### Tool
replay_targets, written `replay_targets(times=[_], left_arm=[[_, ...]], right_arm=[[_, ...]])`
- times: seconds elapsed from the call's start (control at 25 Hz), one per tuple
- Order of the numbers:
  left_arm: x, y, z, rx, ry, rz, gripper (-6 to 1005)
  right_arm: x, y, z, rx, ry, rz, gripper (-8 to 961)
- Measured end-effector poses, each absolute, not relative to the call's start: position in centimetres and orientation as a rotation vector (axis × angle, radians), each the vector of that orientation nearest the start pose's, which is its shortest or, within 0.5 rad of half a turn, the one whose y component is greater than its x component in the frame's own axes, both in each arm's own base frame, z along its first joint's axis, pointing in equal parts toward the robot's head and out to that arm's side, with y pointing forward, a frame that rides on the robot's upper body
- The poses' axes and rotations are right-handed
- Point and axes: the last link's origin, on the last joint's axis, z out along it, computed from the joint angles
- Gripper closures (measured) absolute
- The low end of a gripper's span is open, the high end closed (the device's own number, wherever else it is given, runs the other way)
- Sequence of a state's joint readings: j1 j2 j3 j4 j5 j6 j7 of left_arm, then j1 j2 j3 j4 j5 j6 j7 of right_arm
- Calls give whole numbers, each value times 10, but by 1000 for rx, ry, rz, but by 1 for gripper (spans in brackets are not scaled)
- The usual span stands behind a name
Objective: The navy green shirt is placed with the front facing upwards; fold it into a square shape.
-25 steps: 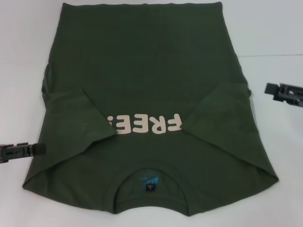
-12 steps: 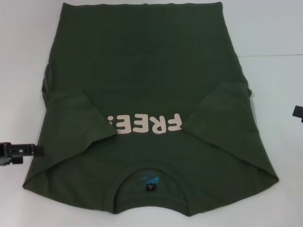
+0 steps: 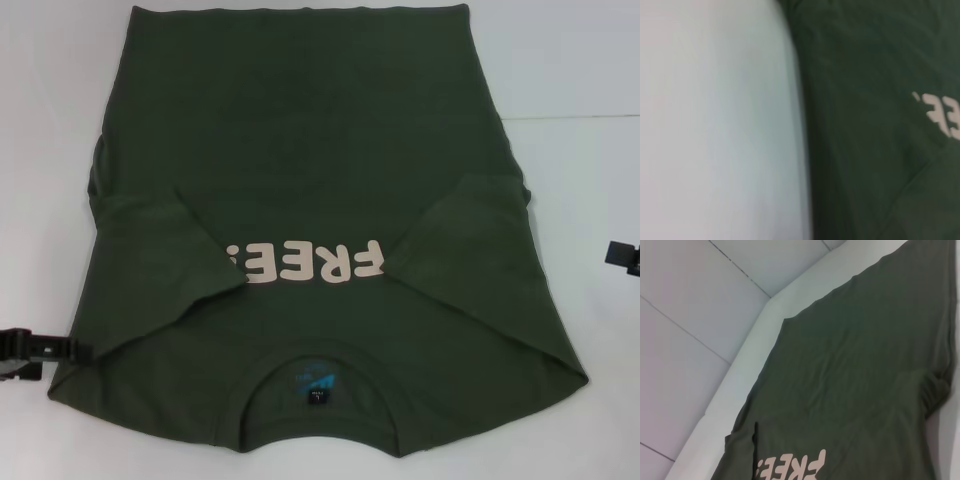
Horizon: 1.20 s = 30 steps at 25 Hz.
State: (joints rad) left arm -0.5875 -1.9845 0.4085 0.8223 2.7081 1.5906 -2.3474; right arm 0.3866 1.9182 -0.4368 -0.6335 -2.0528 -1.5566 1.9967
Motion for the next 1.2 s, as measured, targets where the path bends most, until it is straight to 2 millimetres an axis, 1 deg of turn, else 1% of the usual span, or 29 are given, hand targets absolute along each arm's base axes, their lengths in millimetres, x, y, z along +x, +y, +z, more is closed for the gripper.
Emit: replay_targets(times=[0.48,0.76,1.2], left_arm=[[-339,328,72,-2125,-1847,-46,199],[-338,328,66,-2143,-1839,1,201],[-336,330,63,-2154,-1836,9,205]], right_arm=[[353,307,91,-2113,1559,800,22],[352,310,91,-2112,1551,799,23],[350,313,89,-2119,1549,785,23]])
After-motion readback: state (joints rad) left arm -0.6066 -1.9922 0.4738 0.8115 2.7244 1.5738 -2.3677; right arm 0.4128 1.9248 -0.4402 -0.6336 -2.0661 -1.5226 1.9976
